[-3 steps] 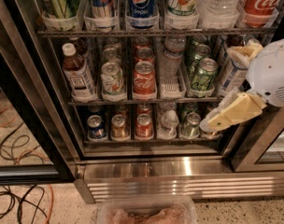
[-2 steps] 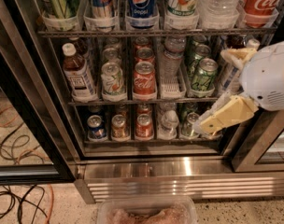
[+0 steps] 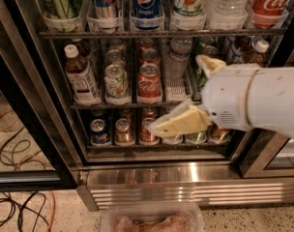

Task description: Pick blue plastic bottle from middle shelf of fridge

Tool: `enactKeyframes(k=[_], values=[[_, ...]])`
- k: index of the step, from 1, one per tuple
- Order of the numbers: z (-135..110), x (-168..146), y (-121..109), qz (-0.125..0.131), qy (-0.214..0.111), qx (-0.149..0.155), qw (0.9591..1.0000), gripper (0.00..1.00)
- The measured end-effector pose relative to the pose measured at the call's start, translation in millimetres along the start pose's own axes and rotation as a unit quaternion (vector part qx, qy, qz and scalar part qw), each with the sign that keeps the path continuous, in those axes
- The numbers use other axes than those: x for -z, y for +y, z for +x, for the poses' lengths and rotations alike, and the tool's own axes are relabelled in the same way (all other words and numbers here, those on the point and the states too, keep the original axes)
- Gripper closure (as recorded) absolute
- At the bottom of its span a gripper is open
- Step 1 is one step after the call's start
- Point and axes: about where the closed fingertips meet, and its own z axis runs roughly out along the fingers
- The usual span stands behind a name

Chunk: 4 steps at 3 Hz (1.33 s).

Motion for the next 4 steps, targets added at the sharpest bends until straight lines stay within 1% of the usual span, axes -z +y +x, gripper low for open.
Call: enactKeyframes(k=[1, 2, 3, 4], values=[[-32, -37, 20, 0.014, -0.053, -0.032, 0.9980, 0.00], [-54, -43, 25, 0.017, -0.080, -0.058, 0.9950, 0.00], [-54, -43, 25, 0.016, -0.079, -0.057, 0.9951, 0.00], [-58, -53, 40, -0.009, -0.086, -0.051, 0.9949, 0.00]])
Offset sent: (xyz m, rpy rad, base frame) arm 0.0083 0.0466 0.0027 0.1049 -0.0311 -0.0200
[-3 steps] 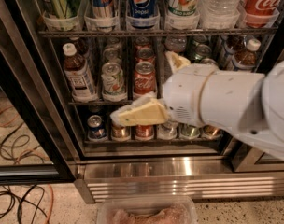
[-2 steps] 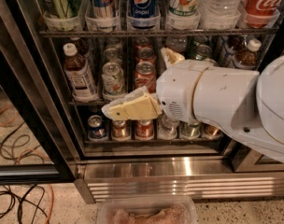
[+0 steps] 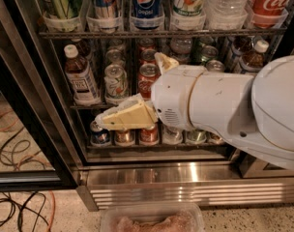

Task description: Pick blue plastic bottle from middle shelf of fridge

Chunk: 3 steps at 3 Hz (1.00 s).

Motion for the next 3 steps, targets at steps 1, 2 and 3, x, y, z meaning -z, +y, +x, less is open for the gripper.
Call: enactKeyframes(k=[1, 2, 3], values=[[-5, -16, 17, -0.023, -0.010, 0.007, 0.9997, 0.00], [-7, -33, 38, -0.051, -0.014, 0.013, 0.9985, 0.00], [-9, -35, 39, -0.045, -0.017, 0.019, 0.9987, 0.00]])
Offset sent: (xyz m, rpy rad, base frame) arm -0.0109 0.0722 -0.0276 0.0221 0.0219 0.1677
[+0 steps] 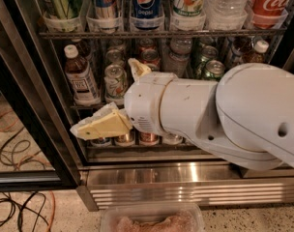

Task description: Pick blue plastic bottle from middle shelf of fridge

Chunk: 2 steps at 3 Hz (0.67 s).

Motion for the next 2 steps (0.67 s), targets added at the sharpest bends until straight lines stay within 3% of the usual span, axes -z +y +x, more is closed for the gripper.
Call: enactKeyframes(k=[1, 2], values=[[8.4, -42.8, -8.3, 0.019, -0.032, -0.007, 0.9993, 0.00], [8.7, -43.1, -8.8, 0.020, -0.032, -0.007, 0.9993, 0.00]])
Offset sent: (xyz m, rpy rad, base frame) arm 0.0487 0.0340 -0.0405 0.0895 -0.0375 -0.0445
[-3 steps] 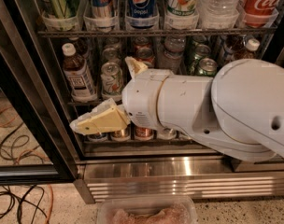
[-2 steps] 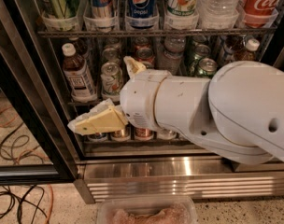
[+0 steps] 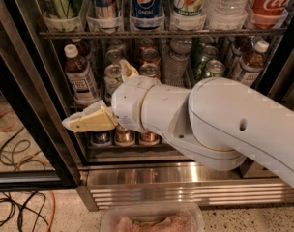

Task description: Pick blue plastic bottle from middle shelf of fridge

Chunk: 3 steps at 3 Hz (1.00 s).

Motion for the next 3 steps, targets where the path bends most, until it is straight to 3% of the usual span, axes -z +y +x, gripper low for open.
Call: enactKeyframes(k=[2, 3], values=[[8, -20, -5, 0.008, 0.016, 0.022, 0.9996, 0.00], [39, -38, -18, 0.041, 0.058, 0.019, 0.9973, 0.00]])
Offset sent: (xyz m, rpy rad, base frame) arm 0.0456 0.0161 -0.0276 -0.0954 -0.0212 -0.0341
